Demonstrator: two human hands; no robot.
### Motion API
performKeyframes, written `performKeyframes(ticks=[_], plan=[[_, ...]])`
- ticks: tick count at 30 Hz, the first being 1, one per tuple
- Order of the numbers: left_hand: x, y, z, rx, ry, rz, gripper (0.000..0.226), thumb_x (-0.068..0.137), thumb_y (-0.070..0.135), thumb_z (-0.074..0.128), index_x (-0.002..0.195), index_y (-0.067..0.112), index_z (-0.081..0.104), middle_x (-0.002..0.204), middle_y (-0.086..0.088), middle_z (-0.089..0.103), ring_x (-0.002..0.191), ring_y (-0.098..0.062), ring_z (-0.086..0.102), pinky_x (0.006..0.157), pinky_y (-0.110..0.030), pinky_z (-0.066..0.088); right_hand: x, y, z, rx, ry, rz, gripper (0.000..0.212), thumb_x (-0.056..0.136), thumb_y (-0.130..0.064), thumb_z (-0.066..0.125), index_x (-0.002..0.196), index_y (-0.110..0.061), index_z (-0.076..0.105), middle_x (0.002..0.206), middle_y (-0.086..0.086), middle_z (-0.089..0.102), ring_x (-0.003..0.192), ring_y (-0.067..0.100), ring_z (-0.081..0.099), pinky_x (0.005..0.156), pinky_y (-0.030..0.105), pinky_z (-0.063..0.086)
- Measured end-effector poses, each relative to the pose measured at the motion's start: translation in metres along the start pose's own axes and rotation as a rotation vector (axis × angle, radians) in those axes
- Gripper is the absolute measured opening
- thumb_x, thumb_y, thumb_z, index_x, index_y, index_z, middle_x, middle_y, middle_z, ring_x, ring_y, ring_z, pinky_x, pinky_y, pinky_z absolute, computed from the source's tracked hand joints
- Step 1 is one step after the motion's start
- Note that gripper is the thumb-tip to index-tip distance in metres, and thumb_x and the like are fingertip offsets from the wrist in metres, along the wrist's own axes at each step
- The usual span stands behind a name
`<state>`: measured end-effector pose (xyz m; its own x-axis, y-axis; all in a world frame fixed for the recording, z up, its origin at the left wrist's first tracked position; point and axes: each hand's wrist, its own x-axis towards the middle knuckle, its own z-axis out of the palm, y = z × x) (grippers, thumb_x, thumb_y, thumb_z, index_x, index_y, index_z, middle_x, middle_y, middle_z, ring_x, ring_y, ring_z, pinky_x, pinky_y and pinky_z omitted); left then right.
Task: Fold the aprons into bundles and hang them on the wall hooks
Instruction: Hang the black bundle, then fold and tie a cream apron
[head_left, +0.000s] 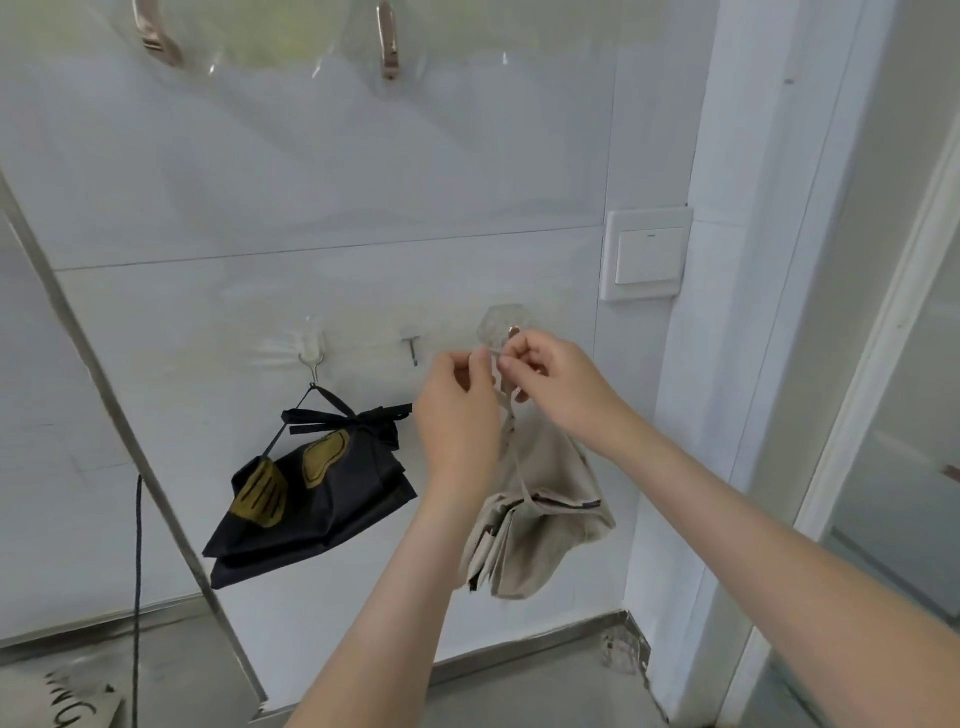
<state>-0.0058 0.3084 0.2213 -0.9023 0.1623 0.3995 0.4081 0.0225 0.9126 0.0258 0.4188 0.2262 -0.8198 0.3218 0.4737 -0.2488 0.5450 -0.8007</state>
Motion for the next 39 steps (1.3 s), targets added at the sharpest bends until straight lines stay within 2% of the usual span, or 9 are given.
performKeyframes(ticks=[2,6,9,12,23,26,29,34,39], plan=[[0.007,0.008,0.001,-0.028,-0.008,0.020,0.017,0.096,0.031,0.053,0.091,0.016,0.059,0.084,0.001,0.065,0.076,-0.013,0.060,0.061,-0.014,0.042,0.003,-0.004,-0.003,0.014,0.077,-0.019,0.014,0.095,-0.012,0.055,0.082,-0.016,0.056,0.071,-0.002,0.062,0.069,0.012,0.058,0.066,0.027,0.050],[0.026,0.017,0.008,0.072,-0.090,0.097,0.019,0.095,0.029,0.055,0.077,0.022,0.057,0.073,0.004,0.064,0.072,-0.015,0.061,0.064,-0.026,0.045,0.016,-0.006,-0.014,0.014,0.201,0.003,0.014,0.094,-0.011,0.054,0.080,-0.015,0.056,0.073,0.002,0.064,0.069,0.014,0.059,0.060,0.023,0.050],[0.037,0.015,0.014,0.196,-0.137,0.119,0.019,0.095,0.025,0.052,0.079,0.018,0.059,0.073,0.000,0.064,0.075,-0.021,0.063,0.066,-0.030,0.048,0.025,0.001,-0.019,-0.129,0.201,0.083,0.017,0.092,-0.011,0.056,0.076,-0.019,0.056,0.077,0.007,0.066,0.071,0.018,0.061,0.068,0.033,0.051],[0.038,0.005,0.017,0.256,-0.176,0.124,0.014,0.096,0.021,0.049,0.088,0.013,0.058,0.083,-0.005,0.066,0.079,-0.025,0.063,0.076,-0.041,0.051,0.024,0.012,-0.016,-0.221,0.133,0.150,0.016,0.090,-0.009,0.057,0.077,-0.017,0.058,0.074,0.006,0.065,0.063,0.010,0.059,0.062,0.025,0.048],[0.006,-0.031,-0.002,0.311,-0.279,0.035,0.013,0.094,0.017,0.047,0.092,0.012,0.059,0.086,-0.005,0.066,0.084,-0.025,0.064,0.078,-0.040,0.051,-0.017,0.019,0.012,-0.210,0.247,0.167,0.008,0.088,-0.014,0.064,0.085,-0.016,0.056,0.071,-0.003,0.057,0.068,0.008,0.051,0.062,0.010,0.037],[-0.005,-0.040,-0.010,0.351,-0.314,0.039,0.015,0.095,0.019,0.047,0.096,0.011,0.060,0.087,-0.005,0.068,0.086,-0.025,0.063,0.081,-0.041,0.050,-0.038,0.016,0.024,-0.286,0.236,0.131,0.007,0.088,-0.013,0.062,0.084,-0.016,0.058,0.078,0.001,0.061,0.071,0.013,0.053,0.068,0.021,0.041],[-0.023,-0.047,-0.018,0.359,-0.374,0.062,0.016,0.097,0.018,0.046,0.101,0.011,0.060,0.091,-0.003,0.068,0.087,-0.023,0.061,0.079,-0.036,0.048,-0.065,0.017,0.038,-0.389,0.234,0.048,0.005,0.088,-0.011,0.060,0.084,-0.013,0.059,0.083,0.000,0.061,0.079,0.014,0.053,0.068,0.019,0.041],[-0.063,-0.061,-0.037,0.318,-0.421,0.084,0.016,0.097,0.014,0.044,0.098,0.013,0.060,0.081,0.003,0.060,0.075,-0.015,0.054,0.059,-0.021,0.033,-0.111,0.022,0.060,-0.527,0.308,-0.077,0.007,0.086,-0.006,0.058,0.082,-0.012,0.058,0.080,-0.003,0.058,0.080,0.014,0.049,0.077,0.025,0.035],[-0.111,-0.089,-0.083,0.338,-0.480,0.048,0.020,0.096,0.018,0.042,0.101,0.013,0.061,0.082,-0.006,0.067,0.077,-0.025,0.060,0.070,-0.035,0.049,-0.158,0.013,0.097,-0.689,0.345,-0.243,0.006,0.084,-0.011,0.058,0.079,-0.014,0.060,0.078,-0.008,0.058,0.087,0.011,0.044,0.076,0.024,0.019]])
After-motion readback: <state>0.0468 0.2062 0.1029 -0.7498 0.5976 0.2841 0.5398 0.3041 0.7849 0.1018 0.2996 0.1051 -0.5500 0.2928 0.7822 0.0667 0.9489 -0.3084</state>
